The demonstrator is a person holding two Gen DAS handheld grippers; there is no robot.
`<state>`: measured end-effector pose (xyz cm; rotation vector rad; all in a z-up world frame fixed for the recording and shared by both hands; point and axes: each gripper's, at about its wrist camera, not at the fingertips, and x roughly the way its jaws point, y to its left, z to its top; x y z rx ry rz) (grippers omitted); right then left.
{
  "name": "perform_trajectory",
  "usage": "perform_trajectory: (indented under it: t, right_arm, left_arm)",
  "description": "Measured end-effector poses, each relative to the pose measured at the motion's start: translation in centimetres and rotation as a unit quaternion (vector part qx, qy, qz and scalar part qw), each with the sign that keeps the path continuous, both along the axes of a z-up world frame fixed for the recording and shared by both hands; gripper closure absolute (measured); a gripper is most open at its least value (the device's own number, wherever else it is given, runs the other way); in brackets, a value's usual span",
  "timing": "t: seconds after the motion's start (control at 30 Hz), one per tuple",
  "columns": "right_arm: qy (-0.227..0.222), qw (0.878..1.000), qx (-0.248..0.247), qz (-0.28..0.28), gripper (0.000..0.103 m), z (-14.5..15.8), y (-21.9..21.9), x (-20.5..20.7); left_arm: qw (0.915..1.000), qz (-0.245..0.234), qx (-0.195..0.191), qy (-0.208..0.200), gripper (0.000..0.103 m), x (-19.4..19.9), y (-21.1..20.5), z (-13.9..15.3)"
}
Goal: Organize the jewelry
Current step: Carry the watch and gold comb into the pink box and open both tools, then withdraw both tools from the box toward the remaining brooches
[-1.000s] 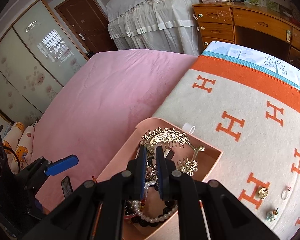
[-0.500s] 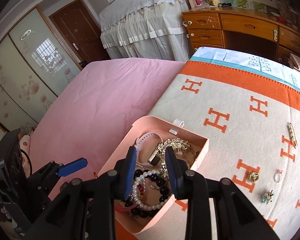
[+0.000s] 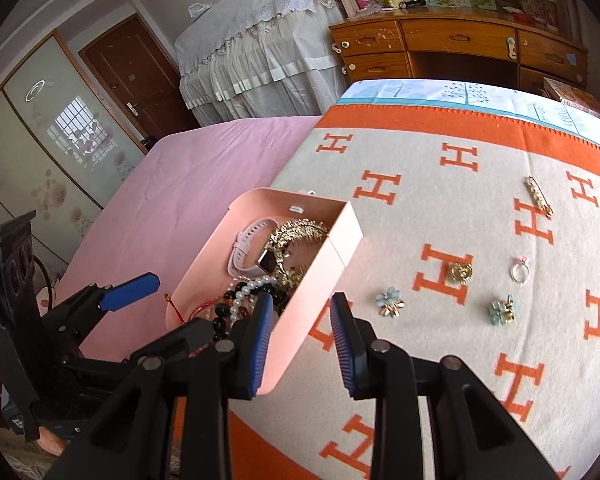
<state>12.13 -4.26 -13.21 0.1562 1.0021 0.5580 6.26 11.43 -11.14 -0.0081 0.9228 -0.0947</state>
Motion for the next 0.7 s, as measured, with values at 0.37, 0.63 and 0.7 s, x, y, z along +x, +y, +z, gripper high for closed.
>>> perform_trajectory:
  t: [0.37, 0.63, 0.7]
  right_arm:
    - [-0.042, 0.997, 0.026, -0.066, 0.073, 1.4, -5.7, -0.8]
    - [-0.104, 0.983, 0.009, -0.15, 0.073, 5.2, -11.8, -1.5]
    - [-0.103, 0.982, 0.003, -0.158, 0.073, 5.7, -13.1, -1.4]
  left_arm:
    - [0.9999, -0.011, 0.007, 0.003, 0.017, -0.5, -2.1, 0.6]
    - [0.999, -0.043, 0.011, 0.002, 0.017, 1.0, -5.6, 1.7]
    - [0.9982, -0.058, 0.011, -0.002, 0.017, 1.7, -6.9, 2.1]
